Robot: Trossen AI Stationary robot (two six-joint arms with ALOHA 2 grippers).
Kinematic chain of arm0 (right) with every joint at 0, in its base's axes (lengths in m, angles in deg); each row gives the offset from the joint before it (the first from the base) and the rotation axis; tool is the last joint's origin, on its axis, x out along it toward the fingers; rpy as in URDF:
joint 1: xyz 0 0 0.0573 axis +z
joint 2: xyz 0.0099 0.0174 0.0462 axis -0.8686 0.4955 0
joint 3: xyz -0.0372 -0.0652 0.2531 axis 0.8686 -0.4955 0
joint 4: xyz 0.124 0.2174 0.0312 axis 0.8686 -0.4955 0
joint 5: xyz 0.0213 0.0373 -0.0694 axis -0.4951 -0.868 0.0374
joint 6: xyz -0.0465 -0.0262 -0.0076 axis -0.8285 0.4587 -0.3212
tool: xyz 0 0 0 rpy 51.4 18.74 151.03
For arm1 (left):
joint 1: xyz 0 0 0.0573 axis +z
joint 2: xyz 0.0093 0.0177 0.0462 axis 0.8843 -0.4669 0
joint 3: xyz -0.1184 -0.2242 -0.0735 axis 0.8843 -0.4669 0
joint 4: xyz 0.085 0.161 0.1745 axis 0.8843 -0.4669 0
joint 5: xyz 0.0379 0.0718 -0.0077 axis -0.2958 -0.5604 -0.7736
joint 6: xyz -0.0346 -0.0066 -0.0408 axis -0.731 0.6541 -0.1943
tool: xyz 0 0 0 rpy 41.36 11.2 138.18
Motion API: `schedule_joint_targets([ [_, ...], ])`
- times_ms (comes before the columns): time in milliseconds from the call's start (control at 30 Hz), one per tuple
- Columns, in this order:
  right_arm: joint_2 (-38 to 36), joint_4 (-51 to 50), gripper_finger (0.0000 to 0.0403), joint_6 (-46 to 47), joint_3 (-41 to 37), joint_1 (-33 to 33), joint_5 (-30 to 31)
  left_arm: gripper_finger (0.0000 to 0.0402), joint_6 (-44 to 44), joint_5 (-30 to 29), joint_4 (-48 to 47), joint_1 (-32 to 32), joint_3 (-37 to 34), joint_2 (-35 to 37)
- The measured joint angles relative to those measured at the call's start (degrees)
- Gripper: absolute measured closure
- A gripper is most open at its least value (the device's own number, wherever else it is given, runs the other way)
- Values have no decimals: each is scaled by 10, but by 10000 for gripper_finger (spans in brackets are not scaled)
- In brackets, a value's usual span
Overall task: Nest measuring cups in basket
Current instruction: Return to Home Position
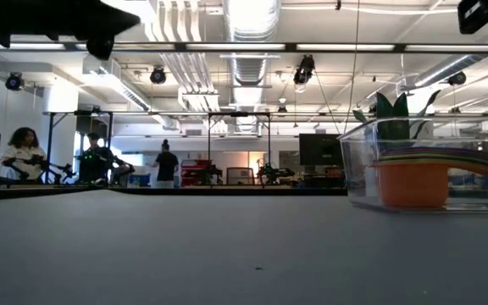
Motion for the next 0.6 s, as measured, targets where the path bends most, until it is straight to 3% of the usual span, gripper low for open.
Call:
schedule_joint_targets([
  [67, -35, 9, 394, -17, -1, 0, -21, 402, -23, 12, -10, 60, 0, 6],
  [200, -40, -35, 394, -40, 15, 0, -62, 402, -72, 173, 18, 183, 9, 1],
  [300, -28, -20, 394, -64, 25, 0, -90, 402, -93, 242, 30, 260, 8, -15],
  [433, -34, -27, 394, -88, -2, 0, -95, 402, -105, 312, 79, 340, -4, -49],
  [533, -38, 6, 394, -69, -22, 0, -103, 402, -121, 394, 137, 389, -17, -81],
  [600, -38, 59, 394, -44, -45, 0, -96, 402, -144, 413, 179, 415, -27, -100],
])
